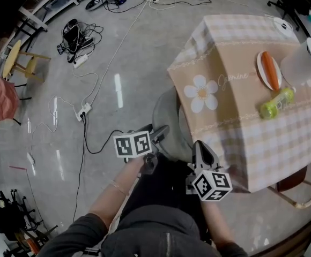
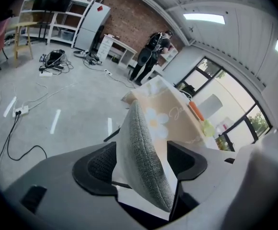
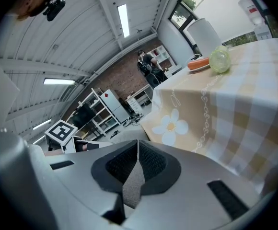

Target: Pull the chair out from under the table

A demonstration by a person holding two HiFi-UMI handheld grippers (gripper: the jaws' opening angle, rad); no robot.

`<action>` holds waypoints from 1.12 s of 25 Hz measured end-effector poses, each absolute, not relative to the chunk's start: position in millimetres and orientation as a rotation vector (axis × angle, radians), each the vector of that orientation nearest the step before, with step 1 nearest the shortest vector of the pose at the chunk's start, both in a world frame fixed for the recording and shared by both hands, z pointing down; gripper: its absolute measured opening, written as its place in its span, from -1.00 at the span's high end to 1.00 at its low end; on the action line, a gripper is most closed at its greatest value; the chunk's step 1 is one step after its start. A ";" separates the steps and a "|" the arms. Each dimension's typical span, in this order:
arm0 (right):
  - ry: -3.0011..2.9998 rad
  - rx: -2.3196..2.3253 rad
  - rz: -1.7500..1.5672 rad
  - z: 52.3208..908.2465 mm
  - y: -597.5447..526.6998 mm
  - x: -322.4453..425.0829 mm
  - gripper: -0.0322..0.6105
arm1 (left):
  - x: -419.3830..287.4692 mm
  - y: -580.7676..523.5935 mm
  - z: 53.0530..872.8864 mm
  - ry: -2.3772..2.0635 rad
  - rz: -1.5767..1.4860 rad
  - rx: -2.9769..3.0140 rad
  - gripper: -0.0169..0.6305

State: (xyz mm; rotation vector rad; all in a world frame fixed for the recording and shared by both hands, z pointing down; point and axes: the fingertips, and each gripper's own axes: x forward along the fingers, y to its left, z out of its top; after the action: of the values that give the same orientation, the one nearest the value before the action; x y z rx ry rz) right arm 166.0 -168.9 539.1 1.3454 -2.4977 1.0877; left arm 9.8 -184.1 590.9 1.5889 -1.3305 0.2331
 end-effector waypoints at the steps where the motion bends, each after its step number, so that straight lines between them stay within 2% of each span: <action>1: -2.493 1.350 1.089 539.8 -168.6 166.6 0.85 | 11.4 -185.7 593.8 -1.332 0.241 1.586 -0.08; 21: -2.455 1.366 1.071 547.0 -174.1 169.1 0.85 | 31.2 -201.7 634.8 -1.286 0.295 1.536 -0.08; 28: -2.432 1.401 1.088 549.4 -166.4 163.1 0.85 | 29.6 -199.8 639.1 -1.317 0.417 1.517 0.20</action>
State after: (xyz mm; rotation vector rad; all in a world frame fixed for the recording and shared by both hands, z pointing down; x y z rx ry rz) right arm 163.1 -166.4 549.4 1.4007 -2.4320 1.0883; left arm 29.6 -199.8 639.1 1.5169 -1.3169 0.4173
